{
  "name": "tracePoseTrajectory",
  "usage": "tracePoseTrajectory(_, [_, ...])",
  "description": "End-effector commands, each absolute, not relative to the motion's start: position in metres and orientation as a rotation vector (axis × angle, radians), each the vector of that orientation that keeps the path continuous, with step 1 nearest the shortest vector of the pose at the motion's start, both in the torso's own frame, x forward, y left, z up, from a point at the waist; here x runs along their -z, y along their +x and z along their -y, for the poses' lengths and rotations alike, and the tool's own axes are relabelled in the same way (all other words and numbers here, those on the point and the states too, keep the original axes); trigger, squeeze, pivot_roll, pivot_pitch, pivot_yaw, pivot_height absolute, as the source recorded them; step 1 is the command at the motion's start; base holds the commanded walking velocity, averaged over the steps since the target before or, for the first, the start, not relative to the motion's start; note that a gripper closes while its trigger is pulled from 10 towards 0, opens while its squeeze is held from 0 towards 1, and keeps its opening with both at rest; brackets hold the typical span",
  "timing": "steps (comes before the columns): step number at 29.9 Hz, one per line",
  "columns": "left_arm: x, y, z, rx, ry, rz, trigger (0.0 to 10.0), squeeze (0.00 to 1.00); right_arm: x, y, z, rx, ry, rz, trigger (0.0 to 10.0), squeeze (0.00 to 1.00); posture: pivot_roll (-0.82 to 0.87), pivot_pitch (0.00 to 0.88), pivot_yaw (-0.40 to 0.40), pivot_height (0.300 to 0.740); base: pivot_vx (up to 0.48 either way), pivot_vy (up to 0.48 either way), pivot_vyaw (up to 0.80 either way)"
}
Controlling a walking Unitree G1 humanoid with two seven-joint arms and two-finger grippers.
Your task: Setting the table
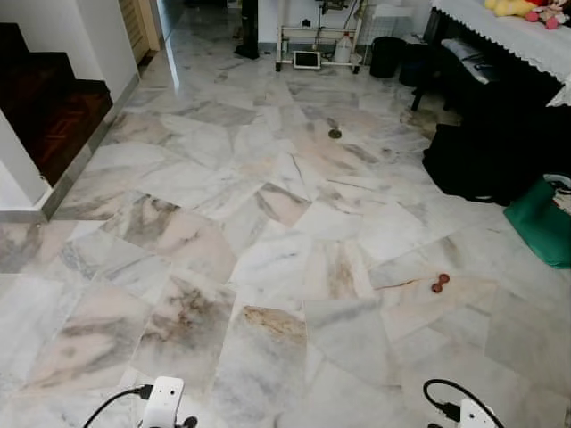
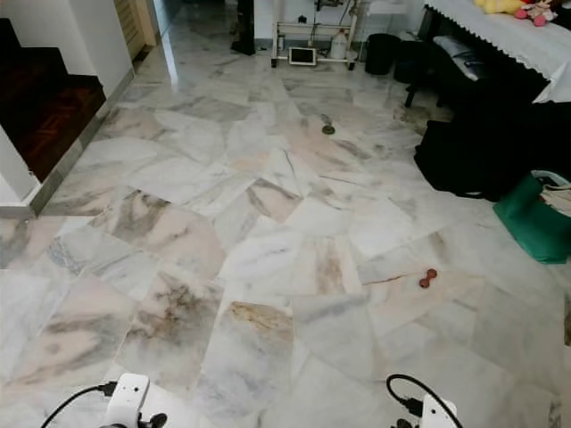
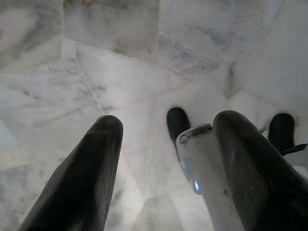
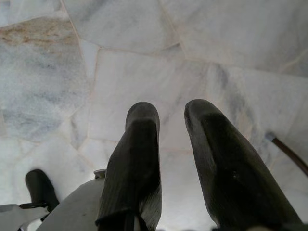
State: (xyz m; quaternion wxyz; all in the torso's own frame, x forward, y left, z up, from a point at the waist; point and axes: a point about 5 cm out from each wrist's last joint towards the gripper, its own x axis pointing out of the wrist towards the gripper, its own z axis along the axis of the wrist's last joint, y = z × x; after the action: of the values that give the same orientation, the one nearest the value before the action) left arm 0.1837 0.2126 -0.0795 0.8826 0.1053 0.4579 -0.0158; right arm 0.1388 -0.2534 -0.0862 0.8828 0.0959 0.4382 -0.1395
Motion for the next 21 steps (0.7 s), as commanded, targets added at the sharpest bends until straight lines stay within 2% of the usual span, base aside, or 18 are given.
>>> tracePoseTrajectory(1, [0.079,0.183,-0.215,0.047,0.283,-0.936,10.0,0.00,0.082,0.139,0.264,0.294,0.159,-0.898,10.0,0.00,0.10,0.000,-0.074,0.740,0.000,0.000,0.00])
tracePoseTrajectory(4, [0.073,0.190,-0.224,0.004,0.300,-0.888,10.0,0.00,0.077,0.144,0.272,0.309,0.151,-0.850,10.0,0.00,0.10,0.000,-0.075,0.740,0.000,0.000,0.00])
tracePoseTrajectory(6, [0.063,0.204,-0.231,-0.048,0.294,-0.822,10.0,0.00,0.074,0.168,0.249,0.261,0.123,-0.796,10.0,0.00,0.10,0.000,-0.074,0.740,0.000,0.000,0.00])
tracePoseTrajectory(7, [0.063,0.204,-0.231,-0.048,0.294,-0.822,10.0,0.00,0.074,0.168,0.249,0.261,0.123,-0.796,10.0,0.00,0.10,0.000,-0.074,0.740,0.000,0.000,0.00])
tracePoseTrajectory(11, [0.042,0.234,-0.238,-0.159,0.254,-0.707,10.0,0.00,0.058,0.207,0.231,0.231,0.141,-0.676,10.0,0.00,0.10,0.000,-0.075,0.740,0.000,0.000,0.00])
tracePoseTrajectory(13, [0.039,0.237,-0.238,-0.168,0.249,-0.689,10.0,0.00,0.055,0.212,0.228,0.224,0.138,-0.658,10.0,0.00,0.10,0.000,-0.075,0.740,0.000,0.000,0.00])
tracePoseTrajectory(15, [0.022,0.256,-0.232,-0.172,0.244,-0.547,10.0,0.00,0.035,0.239,0.227,0.195,0.114,-0.530,10.0,0.00,0.11,0.000,-0.077,0.740,0.000,0.000,0.00])
tracePoseTrajectory(17, [0.007,0.272,-0.226,-0.161,0.266,-0.439,10.0,0.00,0.027,0.249,0.226,0.183,0.104,-0.478,10.0,0.00,0.11,0.000,-0.077,0.740,0.000,0.000,0.00])
tracePoseTrajectory(18, [-0.012,0.290,-0.222,-0.156,0.276,-0.341,10.0,0.00,0.007,0.268,0.223,0.162,0.078,-0.358,10.0,0.00,0.11,0.000,-0.078,0.740,0.000,0.000,0.00])
tracePoseTrajectory(21, [-0.036,0.309,-0.216,-0.143,0.303,-0.209,10.0,0.00,-0.028,0.295,0.219,0.120,0.023,-0.162,10.0,0.00,0.12,0.000,-0.078,0.740,0.000,0.000,0.00])
